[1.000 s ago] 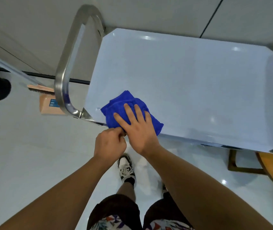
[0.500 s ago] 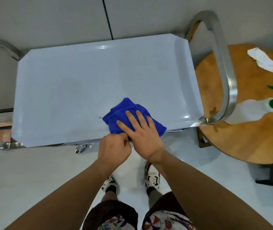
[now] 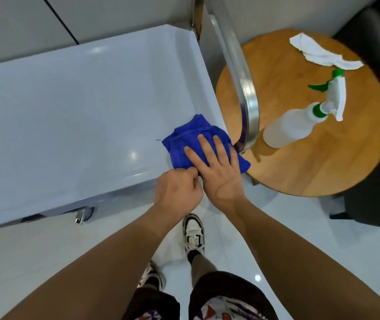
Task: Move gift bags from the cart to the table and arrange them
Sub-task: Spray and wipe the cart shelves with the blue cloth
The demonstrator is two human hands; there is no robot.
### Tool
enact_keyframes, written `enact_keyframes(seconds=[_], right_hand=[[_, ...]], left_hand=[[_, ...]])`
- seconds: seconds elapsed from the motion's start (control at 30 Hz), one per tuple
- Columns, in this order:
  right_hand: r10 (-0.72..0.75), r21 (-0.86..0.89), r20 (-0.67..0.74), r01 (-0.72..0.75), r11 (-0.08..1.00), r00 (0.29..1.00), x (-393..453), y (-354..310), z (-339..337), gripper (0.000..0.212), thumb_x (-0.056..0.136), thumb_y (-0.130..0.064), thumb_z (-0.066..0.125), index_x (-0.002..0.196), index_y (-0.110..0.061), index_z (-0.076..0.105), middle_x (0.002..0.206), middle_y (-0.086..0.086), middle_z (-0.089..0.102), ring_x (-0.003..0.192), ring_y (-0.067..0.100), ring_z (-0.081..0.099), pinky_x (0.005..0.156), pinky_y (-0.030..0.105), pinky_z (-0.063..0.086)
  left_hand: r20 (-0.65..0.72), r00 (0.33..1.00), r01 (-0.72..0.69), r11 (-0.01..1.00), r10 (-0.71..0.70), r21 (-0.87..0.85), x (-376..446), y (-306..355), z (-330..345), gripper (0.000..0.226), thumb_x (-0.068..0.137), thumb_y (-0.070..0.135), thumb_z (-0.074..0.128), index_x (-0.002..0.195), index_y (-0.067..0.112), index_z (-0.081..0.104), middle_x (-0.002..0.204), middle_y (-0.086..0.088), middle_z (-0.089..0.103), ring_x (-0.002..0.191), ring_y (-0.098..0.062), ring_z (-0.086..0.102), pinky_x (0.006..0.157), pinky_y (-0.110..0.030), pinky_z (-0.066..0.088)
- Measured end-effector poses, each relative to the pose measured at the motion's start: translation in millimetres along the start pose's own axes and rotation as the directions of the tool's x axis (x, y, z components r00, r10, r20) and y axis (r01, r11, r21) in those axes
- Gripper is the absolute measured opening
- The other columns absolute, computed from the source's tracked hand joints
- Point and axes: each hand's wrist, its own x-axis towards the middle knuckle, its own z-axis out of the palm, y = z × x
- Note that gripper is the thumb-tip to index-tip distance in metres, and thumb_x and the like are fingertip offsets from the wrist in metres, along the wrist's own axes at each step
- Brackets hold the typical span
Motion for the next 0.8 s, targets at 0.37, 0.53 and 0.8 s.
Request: enact_keyframes(seconds=[0.37, 0.53, 0.8], right_hand=[[0.245, 0.195, -0.279, -0.194, 0.961, 0.929, -36, -35, 25, 0.055, 0.094, -0.011, 0.064, 0.143, -0.028, 0.046, 0.154, 0.011, 0.045, 0.145, 0.042, 0.034, 0.112, 0.060, 0.034], [0.294, 0.396, -0.215, -0.192, 0.898, 0.931, -82, -68, 31, 0.062, 0.087, -0.003, 0.060, 0.144, -0.023, 0.043, 0.158, 0.014, 0.033, 0.145, 0.043, 0.031, 0.118, 0.052, 0.032], [0.294, 0.397, 0.047, -0.287, 0.872, 0.955, -127, -98, 79, 0.086, 0.071, 0.006, 0.077, 0.144, -0.022, 0.041, 0.152, 0.013, 0.046, 0.125, 0.038, 0.051, 0.100, 0.058, 0.047]], left_hand=[[0.027, 0.982, -0.187, 0.982, 0.187, 0.001, -46, -49, 43, 0.035, 0.073, 0.001, 0.065, 0.107, 0.008, 0.070, 0.102, -0.010, 0.067, 0.096, -0.029, 0.061, 0.082, -0.040, 0.052], [0.052, 0.999, -0.015, 1.000, 0.015, -0.008, -89, -96, 63, 0.041, 0.077, 0.002, 0.064, 0.118, 0.006, 0.069, 0.119, -0.013, 0.066, 0.110, -0.034, 0.058, 0.094, -0.049, 0.051], [0.063, 0.998, 0.021, 0.998, -0.026, 0.064, -107, -152, 104, 0.044, 0.085, 0.011, 0.061, 0.129, 0.010, 0.064, 0.134, -0.012, 0.060, 0.123, -0.033, 0.052, 0.103, -0.046, 0.045]])
